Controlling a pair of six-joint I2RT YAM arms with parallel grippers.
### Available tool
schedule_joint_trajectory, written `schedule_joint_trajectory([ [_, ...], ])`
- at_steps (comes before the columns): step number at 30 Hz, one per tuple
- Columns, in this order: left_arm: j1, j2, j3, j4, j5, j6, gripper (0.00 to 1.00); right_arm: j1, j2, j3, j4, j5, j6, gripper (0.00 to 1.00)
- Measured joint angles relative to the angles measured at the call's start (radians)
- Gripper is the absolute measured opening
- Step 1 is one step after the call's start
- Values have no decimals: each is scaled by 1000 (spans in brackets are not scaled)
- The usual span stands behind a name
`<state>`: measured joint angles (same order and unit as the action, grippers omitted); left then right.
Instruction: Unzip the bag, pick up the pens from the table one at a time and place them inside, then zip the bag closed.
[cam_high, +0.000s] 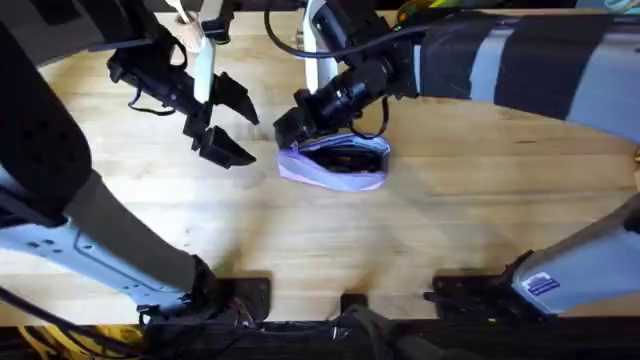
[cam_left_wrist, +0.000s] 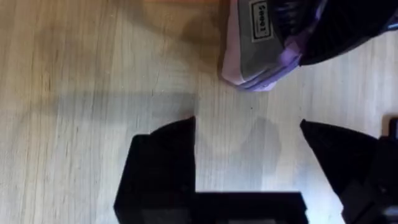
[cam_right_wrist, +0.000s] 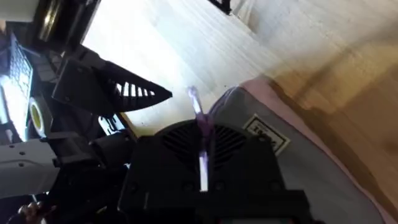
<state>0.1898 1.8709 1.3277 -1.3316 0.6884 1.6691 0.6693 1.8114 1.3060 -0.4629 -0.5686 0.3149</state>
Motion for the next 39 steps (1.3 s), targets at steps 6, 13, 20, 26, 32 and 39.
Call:
schedule_joint_trajectory([
  [6, 0, 0, 0, -1, 0, 0, 993, 0, 0, 0, 0, 8, -10, 36],
  [13, 0, 0, 0, -3, 8, 0, 993, 0, 0, 4, -3, 12, -60, 30],
  [20, -1, 0, 0, -3, 83, 0, 993, 0, -22, 55, -17, 42, -105, 30],
  [26, -34, 4, 0, 0, 130, 0, 993, -3, -72, 56, -36, 88, -131, 30],
  [32, -97, 69, 0, 2, 219, 0, 993, -4, -73, 59, -53, 104, -137, 30],
  [39, -153, 90, 0, 3, 261, 0, 993, -4, -73, 59, -53, 105, -137, 30],
])
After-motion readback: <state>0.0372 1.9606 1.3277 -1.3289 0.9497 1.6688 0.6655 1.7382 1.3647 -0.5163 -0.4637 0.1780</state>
